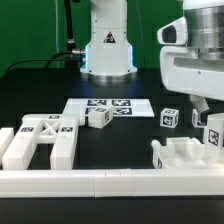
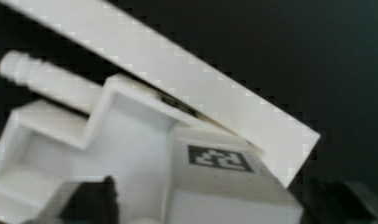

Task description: Assemble chair

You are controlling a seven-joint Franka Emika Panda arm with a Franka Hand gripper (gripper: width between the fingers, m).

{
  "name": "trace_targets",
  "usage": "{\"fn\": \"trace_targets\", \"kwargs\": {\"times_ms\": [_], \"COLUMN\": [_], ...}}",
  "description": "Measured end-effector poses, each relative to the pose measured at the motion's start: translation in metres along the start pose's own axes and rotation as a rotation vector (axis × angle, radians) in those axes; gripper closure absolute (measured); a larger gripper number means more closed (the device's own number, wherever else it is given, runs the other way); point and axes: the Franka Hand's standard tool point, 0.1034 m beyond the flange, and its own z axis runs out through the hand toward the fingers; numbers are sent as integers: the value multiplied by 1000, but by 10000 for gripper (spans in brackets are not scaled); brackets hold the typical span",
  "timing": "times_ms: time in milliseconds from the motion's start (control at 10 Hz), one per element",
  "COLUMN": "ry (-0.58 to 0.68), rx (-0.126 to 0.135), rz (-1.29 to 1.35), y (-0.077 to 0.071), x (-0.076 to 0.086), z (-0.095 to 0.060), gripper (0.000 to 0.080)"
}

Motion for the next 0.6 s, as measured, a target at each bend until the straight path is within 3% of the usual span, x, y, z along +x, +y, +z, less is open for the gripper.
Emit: {"fn": "trace_targets", "kwargs": {"times_ms": [300,400,500,600], "ry": [0,-6,-19,-14], "rx": [-1,-15,-55,-73], "rz": [-198,-308,-450,-582], "y": [0,2,3,1], "x": [0,0,1,3], "z": [0,0,-3,-5], "gripper": [158,151,151,150]}}
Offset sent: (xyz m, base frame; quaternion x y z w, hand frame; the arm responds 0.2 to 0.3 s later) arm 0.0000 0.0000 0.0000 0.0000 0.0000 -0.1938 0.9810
